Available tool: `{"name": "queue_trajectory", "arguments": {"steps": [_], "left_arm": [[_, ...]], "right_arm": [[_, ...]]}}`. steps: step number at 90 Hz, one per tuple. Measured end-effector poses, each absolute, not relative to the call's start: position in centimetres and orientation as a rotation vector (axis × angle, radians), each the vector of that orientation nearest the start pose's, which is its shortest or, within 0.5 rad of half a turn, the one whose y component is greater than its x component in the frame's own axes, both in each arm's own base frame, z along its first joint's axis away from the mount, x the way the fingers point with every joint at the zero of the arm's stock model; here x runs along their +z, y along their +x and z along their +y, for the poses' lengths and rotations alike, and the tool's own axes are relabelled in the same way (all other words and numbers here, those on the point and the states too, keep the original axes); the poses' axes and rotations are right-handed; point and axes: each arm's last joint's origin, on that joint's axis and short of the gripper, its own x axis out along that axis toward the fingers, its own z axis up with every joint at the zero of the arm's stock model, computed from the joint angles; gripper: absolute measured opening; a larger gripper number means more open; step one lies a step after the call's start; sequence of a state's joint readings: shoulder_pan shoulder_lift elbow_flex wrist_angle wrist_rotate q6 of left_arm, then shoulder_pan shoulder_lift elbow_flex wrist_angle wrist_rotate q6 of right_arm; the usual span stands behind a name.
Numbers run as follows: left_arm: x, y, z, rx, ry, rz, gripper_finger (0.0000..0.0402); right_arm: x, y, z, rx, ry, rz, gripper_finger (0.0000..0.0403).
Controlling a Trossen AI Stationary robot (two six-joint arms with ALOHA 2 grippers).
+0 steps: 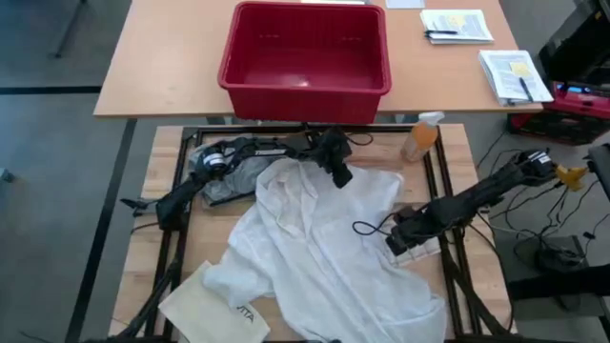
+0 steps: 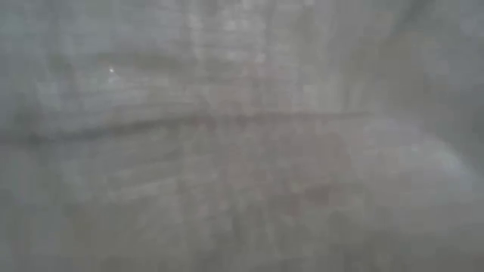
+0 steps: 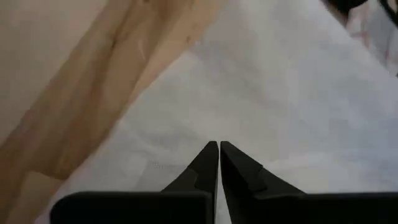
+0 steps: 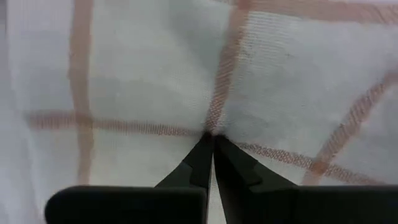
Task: Fold laundry
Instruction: Fold the white long sleeve shirt
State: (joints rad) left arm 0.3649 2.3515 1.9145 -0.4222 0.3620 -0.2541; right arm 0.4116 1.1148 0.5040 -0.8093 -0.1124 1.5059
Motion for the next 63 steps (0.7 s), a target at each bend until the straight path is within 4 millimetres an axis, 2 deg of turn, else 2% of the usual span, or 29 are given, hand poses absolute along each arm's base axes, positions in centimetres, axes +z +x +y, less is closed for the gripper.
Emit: {"name": "queue_trajectory", "arguments": {"steps": [16, 29, 38, 49, 63], "left_arm": [[17.8, 48.4, 17.5, 0.094, -0.571, 0.819, 0.0000], [18.8, 48.4, 17.6, 0.130, -0.500, 0.798, 0.0000], [19.0, 48.2, 18.0, 0.139, -0.525, 0.795, 0.0000], [18.2, 48.0, 18.0, 0.125, -0.571, 0.830, 0.0000], [18.9, 48.9, 15.7, 0.115, -0.625, 0.807, 0.0000]], "right_arm": [[16.8, 13.8, 6.8, -0.715, 0.942, 1.428, 0.0002], [20.0, 14.5, 6.7, -0.762, 0.816, 1.262, 0.0002], [21.9, 14.5, 6.2, -0.817, 0.722, 1.114, 0.0002], [22.4, 14.5, 5.2, -0.850, 0.706, 1.026, 0.0002], [22.5, 14.5, 4.4, -0.862, 0.703, 1.018, 0.0002]]}}
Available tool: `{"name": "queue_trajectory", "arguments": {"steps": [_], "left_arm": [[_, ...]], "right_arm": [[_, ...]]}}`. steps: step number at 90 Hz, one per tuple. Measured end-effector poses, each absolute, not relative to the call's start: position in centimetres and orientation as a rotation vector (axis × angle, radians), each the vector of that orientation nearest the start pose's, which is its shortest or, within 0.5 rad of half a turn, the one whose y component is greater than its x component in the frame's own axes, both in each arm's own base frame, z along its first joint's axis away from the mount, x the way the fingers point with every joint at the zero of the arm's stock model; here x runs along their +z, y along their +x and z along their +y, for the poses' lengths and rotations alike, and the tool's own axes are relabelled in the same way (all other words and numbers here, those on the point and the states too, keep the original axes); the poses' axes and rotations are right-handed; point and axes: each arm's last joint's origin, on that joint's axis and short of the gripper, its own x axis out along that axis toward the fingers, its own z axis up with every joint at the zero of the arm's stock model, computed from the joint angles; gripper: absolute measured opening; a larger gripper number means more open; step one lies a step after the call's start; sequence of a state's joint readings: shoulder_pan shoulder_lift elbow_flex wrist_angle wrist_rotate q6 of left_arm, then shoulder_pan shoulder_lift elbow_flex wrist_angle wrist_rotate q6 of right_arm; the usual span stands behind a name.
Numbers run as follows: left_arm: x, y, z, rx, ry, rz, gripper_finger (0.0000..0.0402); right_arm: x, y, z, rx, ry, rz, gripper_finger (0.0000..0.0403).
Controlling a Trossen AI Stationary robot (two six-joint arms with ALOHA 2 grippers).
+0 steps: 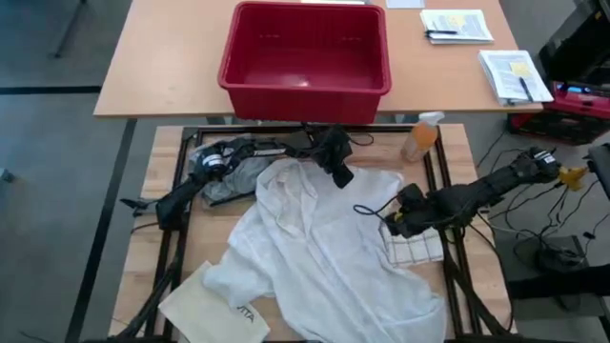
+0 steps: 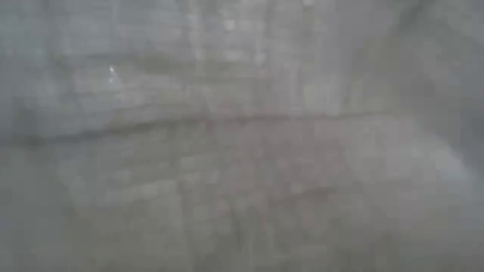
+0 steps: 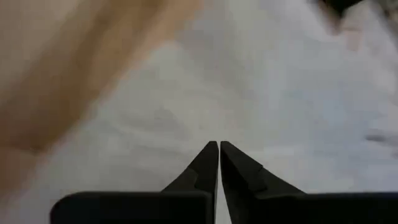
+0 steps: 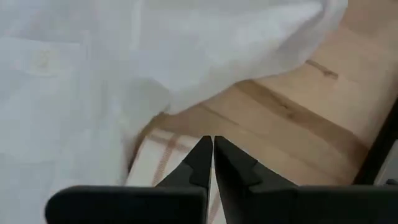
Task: Fold laundry
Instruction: Fold the white long sleeve shirt
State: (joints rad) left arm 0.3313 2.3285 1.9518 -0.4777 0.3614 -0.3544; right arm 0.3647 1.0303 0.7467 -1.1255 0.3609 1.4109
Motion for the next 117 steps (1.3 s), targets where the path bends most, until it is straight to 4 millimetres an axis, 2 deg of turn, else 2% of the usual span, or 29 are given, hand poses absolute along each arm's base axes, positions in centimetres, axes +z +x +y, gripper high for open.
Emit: {"name": "queue_trajectory", "arguments": {"steps": [9, 27, 33, 46, 75, 88, 103, 117], "left_arm": [[18.8, 49.5, 15.2, 0.180, -0.691, 0.774, 0.0000], [17.4, 50.4, 15.8, 0.443, -0.590, 0.683, 0.0000], [17.3, 50.6, 15.6, 0.414, -0.599, 0.671, 0.0000], [14.1, 50.4, 15.1, 0.385, -0.631, 0.808, 0.0000], [13.8, 50.2, 15.1, 0.441, -0.611, 0.834, 0.0000], [14.4, 50.1, 15.1, 0.464, -0.638, 0.859, 0.0000], [15.6, 49.9, 14.9, 0.488, -0.631, 0.932, 0.0000], [15.6, 49.5, 14.6, 0.505, -0.645, 0.986, 0.0000]], "right_arm": [[22.5, 14.6, 4.2, -0.864, 0.694, 1.018, 0.0002], [22.5, 14.6, 4.2, -0.867, 0.696, 1.012, 0.0002], [22.5, 14.6, 4.2, -0.870, 0.695, 1.009, 0.0002], [22.7, 14.8, 3.7, -0.899, 0.696, 0.991, 0.0002], [23.4, 15.5, 1.8, -0.979, 0.710, 0.953, 0.0002], [23.4, 15.6, 1.1, -1.031, 0.703, 0.918, 0.0002], [23.4, 15.6, 0.9, -1.039, 0.716, 0.921, 0.0002], [23.4, 15.6, 0.9, -1.027, 0.714, 0.934, 0.0002]]}}
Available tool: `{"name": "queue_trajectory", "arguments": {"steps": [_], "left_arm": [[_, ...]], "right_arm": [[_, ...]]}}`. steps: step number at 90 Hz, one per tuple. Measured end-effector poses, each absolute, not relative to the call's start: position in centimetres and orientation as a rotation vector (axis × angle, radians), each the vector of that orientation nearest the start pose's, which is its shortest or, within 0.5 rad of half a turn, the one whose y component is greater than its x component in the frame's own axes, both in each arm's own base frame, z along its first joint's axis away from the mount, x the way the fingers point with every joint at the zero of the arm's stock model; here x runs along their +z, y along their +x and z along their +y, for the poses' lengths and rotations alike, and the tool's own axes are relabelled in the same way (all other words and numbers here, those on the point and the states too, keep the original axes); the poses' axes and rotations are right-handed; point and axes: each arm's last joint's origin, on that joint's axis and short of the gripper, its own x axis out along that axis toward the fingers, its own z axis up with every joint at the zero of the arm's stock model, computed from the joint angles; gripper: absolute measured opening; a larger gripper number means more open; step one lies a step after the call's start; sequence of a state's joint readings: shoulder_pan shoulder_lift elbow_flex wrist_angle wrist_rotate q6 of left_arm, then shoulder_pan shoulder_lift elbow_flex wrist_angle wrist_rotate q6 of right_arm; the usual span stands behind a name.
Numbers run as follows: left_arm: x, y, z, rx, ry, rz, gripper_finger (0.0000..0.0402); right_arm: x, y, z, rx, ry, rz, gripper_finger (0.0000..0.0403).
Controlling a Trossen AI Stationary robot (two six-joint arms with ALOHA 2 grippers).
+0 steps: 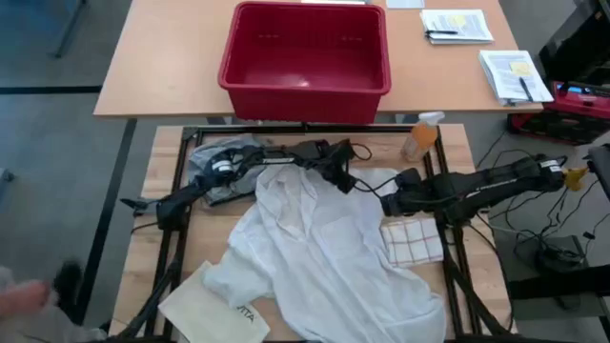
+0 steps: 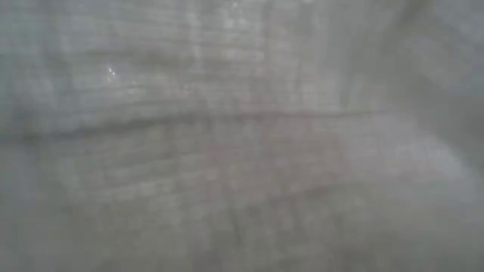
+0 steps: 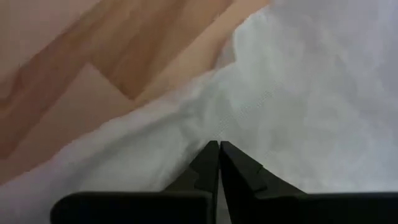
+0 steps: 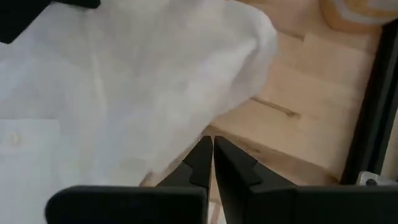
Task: Fold laundry
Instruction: Fold the white long sleeve shirt
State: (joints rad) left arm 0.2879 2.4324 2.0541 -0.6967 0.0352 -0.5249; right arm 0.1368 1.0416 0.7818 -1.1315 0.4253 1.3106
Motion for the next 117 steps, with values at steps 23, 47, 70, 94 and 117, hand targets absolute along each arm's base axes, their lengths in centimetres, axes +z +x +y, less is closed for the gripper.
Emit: {"name": "queue_trajectory", "arguments": {"steps": [23, 47, 70, 94, 117], "left_arm": [[15.7, 48.1, 14.4, 0.595, -0.593, 1.122, 0.0000], [15.8, 46.2, 15.4, 0.627, -0.548, 1.261, 0.0000], [16.4, 44.1, 16.5, 0.573, -0.557, 1.407, 0.0000], [16.9, 44.0, 16.1, 0.526, -0.496, 1.432, 0.0000], [18.5, 43.7, 16.2, 0.579, -0.395, 1.388, 0.0000]], "right_arm": [[23.4, 15.8, 1.0, -1.007, 0.717, 0.923, 0.0002], [23.5, 15.8, 0.9, -1.010, 0.691, 0.916, 0.0002], [23.5, 16.1, -0.7, -0.997, 0.685, 0.954, 0.0002], [23.2, 17.8, -5.7, -0.767, 0.674, 0.985, 0.0011], [22.3, 19.3, -11.4, -0.566, 0.738, 0.722, 0.0148]]}}
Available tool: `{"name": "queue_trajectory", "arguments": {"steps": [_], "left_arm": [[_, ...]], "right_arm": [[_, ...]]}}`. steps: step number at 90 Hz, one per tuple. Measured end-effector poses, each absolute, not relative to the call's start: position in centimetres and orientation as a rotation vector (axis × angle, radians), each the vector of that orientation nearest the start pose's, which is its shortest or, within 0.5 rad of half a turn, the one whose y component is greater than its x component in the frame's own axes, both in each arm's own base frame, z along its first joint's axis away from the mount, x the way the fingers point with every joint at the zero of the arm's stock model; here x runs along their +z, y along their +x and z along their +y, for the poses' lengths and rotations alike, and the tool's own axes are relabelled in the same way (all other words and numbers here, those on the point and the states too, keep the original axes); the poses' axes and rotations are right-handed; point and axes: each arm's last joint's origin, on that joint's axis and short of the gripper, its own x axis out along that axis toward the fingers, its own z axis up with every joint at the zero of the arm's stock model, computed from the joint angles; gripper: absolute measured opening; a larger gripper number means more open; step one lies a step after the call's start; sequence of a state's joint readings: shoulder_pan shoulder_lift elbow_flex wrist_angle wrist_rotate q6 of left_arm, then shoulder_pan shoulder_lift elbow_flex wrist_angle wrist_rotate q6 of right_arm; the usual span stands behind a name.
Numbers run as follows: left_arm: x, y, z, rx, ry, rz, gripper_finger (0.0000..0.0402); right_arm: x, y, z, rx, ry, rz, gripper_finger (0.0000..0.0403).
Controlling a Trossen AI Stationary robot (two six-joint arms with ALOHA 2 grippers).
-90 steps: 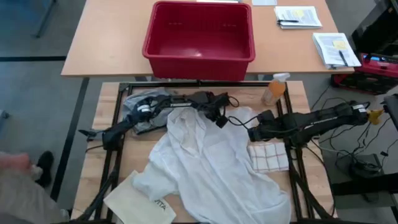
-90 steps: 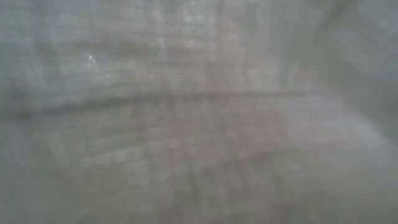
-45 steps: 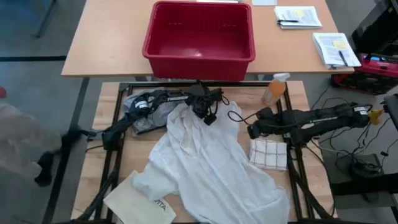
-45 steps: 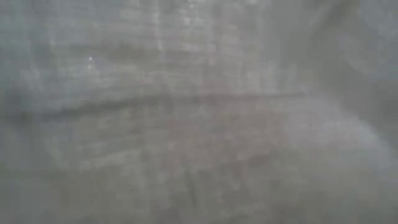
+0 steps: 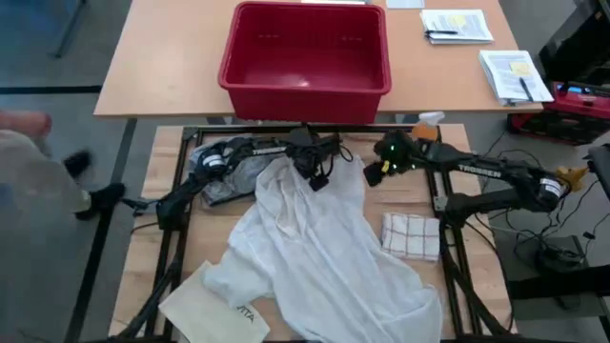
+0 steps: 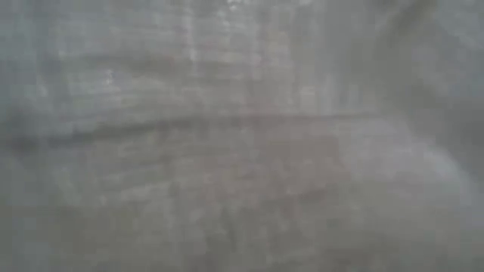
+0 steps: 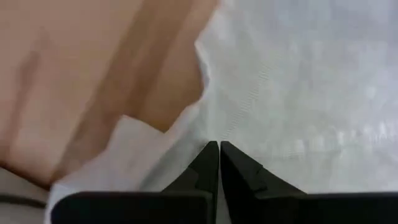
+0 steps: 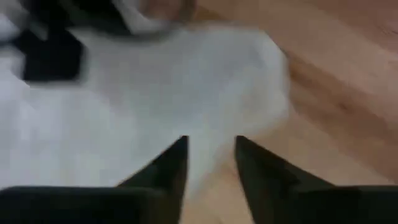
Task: Fold laundry
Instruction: Fold the white long sleeve shirt
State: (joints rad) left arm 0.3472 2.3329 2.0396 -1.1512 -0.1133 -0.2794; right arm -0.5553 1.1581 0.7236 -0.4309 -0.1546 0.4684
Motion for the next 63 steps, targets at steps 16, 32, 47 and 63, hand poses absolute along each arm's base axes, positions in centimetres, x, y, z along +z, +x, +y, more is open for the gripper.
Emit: {"name": "queue_trajectory", "arguments": {"steps": [16, 32, 47, 63], "left_arm": [[19.8, 43.8, 16.4, 0.579, -0.390, 1.322, 0.0000], [20.8, 43.7, 16.2, 0.580, -0.374, 1.289, 0.0000], [20.8, 43.4, 16.3, 0.568, -0.358, 1.306, 0.0000], [19.0, 42.8, 16.2, 0.570, -0.364, 1.356, 0.0000]], "right_arm": [[18.2, 19.3, -12.3, -0.712, 0.822, 0.871, 0.0226], [16.0, 20.7, -13.4, -0.774, 0.819, 0.871, 0.0211], [14.7, 21.3, -14.1, -0.796, 0.829, 0.871, 0.0170], [16.2, 21.3, -14.0, -0.735, 0.837, 0.796, 0.0150]]}}
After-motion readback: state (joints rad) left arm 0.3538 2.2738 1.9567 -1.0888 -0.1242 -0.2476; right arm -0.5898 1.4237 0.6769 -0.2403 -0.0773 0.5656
